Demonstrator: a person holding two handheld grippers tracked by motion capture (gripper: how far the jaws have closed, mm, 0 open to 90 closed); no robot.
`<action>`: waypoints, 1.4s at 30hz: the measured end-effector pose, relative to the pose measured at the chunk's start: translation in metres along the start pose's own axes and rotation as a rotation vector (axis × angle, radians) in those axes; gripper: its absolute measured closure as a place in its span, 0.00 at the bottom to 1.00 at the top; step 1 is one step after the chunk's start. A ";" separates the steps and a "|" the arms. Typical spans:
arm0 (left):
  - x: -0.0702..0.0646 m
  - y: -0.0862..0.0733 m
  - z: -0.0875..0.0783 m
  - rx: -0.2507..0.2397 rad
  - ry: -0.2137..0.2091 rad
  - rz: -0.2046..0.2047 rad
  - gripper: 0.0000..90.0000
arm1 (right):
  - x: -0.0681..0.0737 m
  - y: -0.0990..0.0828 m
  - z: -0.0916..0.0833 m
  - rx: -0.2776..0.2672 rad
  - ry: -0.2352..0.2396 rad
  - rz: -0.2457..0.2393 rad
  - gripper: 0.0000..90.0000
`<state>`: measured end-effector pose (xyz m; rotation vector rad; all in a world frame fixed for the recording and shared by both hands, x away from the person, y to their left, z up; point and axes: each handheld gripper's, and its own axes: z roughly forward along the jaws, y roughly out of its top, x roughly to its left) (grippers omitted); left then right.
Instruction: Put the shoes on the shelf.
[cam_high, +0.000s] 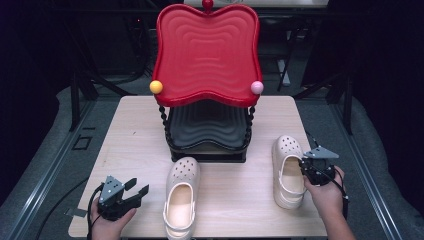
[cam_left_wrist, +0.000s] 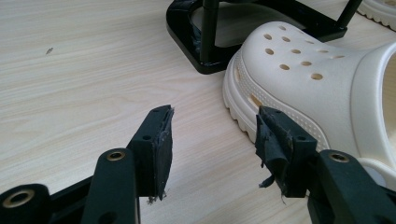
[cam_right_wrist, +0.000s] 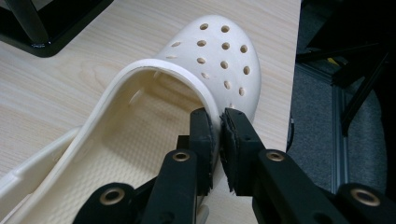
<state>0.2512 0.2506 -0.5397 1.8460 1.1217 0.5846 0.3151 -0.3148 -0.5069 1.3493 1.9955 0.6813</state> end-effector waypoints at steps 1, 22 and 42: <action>0.000 0.000 0.000 0.000 0.000 0.000 0.52 | 0.000 0.000 0.000 0.000 0.000 0.000 0.92; -0.003 0.000 0.002 -0.007 -0.006 0.003 0.52 | 0.058 0.003 -0.064 -0.047 0.152 -0.101 0.92; -0.018 0.004 0.001 -0.019 -0.058 0.039 0.51 | 0.153 0.016 -0.044 -0.070 0.358 -0.141 0.91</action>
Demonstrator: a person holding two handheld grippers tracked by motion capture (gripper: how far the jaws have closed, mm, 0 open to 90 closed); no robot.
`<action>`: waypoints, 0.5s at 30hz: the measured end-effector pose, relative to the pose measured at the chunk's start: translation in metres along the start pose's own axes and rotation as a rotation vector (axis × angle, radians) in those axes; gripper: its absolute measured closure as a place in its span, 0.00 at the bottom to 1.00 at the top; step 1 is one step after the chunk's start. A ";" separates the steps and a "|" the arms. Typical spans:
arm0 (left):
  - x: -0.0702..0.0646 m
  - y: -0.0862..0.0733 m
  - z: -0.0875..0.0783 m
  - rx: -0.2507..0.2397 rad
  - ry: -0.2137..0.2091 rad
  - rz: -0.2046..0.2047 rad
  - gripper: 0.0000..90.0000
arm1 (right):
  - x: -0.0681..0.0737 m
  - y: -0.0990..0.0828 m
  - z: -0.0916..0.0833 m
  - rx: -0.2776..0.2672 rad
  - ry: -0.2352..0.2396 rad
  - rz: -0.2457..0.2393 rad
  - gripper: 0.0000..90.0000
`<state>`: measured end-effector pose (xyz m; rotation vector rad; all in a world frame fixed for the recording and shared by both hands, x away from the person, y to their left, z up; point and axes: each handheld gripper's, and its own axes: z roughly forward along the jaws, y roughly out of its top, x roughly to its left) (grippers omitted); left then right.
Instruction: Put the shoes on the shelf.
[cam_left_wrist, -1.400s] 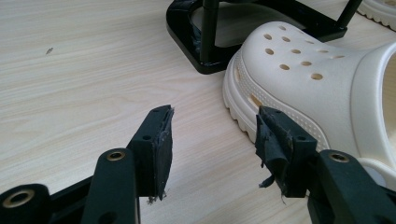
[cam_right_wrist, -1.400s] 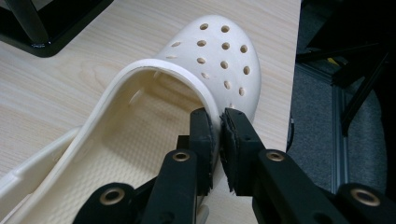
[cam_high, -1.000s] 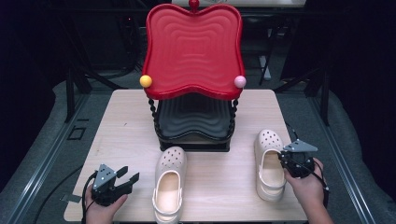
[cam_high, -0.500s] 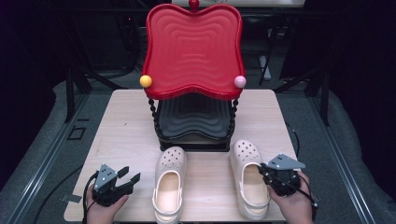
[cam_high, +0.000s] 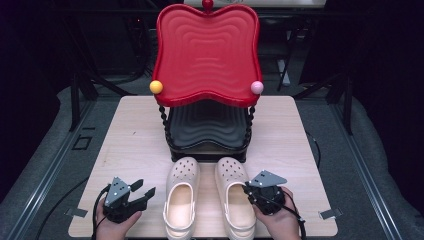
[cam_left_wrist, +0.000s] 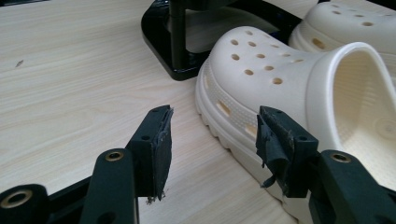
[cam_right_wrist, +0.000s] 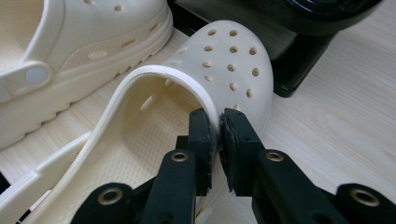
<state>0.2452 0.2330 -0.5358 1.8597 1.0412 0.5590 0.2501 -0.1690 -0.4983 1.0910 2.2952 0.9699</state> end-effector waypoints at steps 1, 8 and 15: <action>-0.001 0.000 0.000 0.001 -0.005 0.002 0.51 | 0.001 0.002 0.002 0.000 0.005 0.002 0.91; -0.007 0.003 -0.001 -0.007 -0.029 0.017 0.51 | 0.010 0.008 0.013 0.003 0.016 0.020 0.91; -0.015 0.005 0.001 -0.010 -0.068 0.031 0.47 | 0.015 0.010 0.018 -0.013 0.023 0.033 0.91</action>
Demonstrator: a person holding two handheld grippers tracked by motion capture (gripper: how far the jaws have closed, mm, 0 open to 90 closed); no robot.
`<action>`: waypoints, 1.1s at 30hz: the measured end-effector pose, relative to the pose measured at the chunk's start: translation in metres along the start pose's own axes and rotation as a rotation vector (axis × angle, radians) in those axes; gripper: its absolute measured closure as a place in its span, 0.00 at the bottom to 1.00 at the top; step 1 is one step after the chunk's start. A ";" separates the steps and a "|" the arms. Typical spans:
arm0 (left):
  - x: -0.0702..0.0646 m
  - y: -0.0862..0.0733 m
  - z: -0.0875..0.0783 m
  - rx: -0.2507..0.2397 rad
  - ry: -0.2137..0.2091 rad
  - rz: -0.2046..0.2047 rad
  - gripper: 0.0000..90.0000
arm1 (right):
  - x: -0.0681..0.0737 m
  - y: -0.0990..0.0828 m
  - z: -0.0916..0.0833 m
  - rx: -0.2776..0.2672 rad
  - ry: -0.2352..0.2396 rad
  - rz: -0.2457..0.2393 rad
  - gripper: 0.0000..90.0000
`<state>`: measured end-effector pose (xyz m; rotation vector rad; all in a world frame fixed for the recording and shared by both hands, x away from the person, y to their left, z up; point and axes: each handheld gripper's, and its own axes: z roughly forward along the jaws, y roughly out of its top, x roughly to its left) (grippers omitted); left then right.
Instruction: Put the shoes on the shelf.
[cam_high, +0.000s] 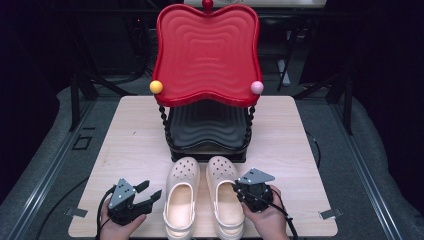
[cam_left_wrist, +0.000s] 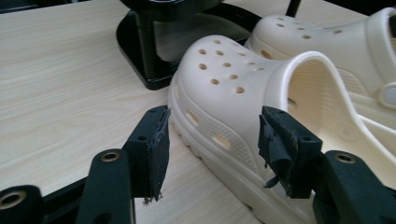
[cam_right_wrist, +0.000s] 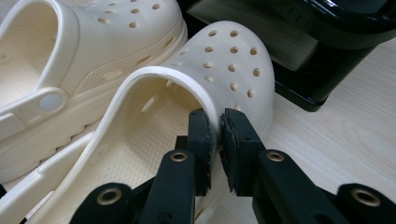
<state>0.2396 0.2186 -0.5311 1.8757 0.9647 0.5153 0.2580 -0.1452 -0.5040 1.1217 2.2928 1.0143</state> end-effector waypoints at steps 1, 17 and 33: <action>-0.003 0.000 0.001 -0.001 -0.008 0.000 0.47 | 0.001 0.000 0.002 0.001 -0.004 0.006 0.90; -0.021 -0.001 0.019 0.061 -0.063 0.024 0.45 | -0.001 -0.025 -0.013 -0.031 -0.020 0.010 0.71; -0.029 -0.001 0.035 0.088 -0.044 -0.009 0.69 | 0.007 -0.037 0.001 -0.018 0.014 0.063 0.83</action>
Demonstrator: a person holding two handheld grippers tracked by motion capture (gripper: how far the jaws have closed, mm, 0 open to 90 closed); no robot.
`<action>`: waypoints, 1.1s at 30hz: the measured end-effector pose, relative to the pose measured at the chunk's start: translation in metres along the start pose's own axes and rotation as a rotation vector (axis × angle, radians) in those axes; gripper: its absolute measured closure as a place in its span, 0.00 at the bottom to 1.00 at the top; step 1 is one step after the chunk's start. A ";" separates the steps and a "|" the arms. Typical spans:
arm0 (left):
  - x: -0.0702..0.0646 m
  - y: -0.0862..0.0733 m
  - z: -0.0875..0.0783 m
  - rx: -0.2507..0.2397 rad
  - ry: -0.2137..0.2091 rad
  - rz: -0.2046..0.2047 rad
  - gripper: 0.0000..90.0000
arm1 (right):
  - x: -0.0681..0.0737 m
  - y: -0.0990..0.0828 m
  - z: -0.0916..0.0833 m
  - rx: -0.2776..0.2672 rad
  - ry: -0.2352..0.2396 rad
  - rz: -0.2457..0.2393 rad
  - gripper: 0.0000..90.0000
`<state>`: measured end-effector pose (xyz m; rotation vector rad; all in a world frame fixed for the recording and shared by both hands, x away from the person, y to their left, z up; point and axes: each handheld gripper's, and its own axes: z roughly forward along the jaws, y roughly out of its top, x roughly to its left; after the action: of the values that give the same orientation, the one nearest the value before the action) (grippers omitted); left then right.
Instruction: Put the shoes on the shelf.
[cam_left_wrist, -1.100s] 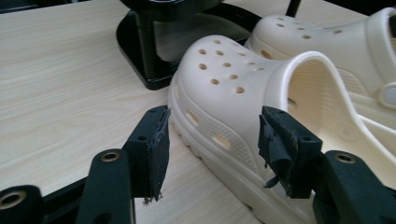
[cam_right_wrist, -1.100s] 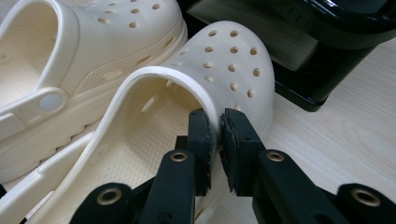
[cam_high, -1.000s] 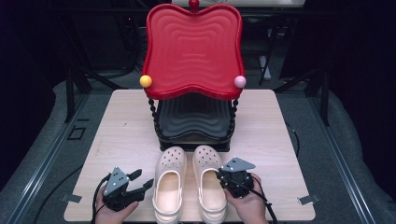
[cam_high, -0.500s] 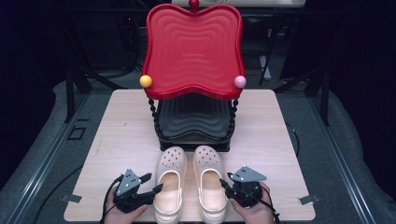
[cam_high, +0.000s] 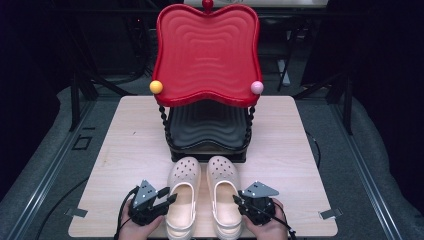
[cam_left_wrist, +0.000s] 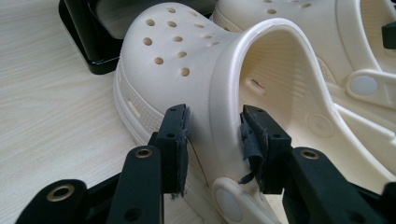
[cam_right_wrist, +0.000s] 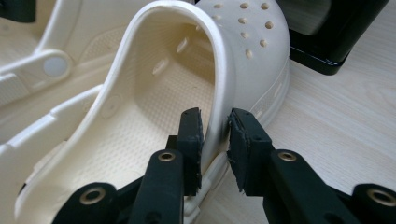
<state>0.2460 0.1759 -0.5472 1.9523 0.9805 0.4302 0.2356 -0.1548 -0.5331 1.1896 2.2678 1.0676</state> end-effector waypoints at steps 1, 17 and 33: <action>0.000 0.000 0.000 0.000 0.000 0.000 0.69 | 0.000 0.000 0.000 0.000 0.000 0.000 0.83; -0.013 0.009 0.010 0.016 -0.043 -0.035 0.70 | -0.002 -0.001 0.000 -0.014 0.097 0.104 0.83; -0.012 0.005 0.011 -0.001 -0.015 -0.011 0.61 | 0.004 -0.002 -0.001 -0.029 0.066 0.021 0.77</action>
<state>0.2481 0.1590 -0.5479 1.9458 0.9807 0.4095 0.2320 -0.1528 -0.5341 1.1852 2.2860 1.1595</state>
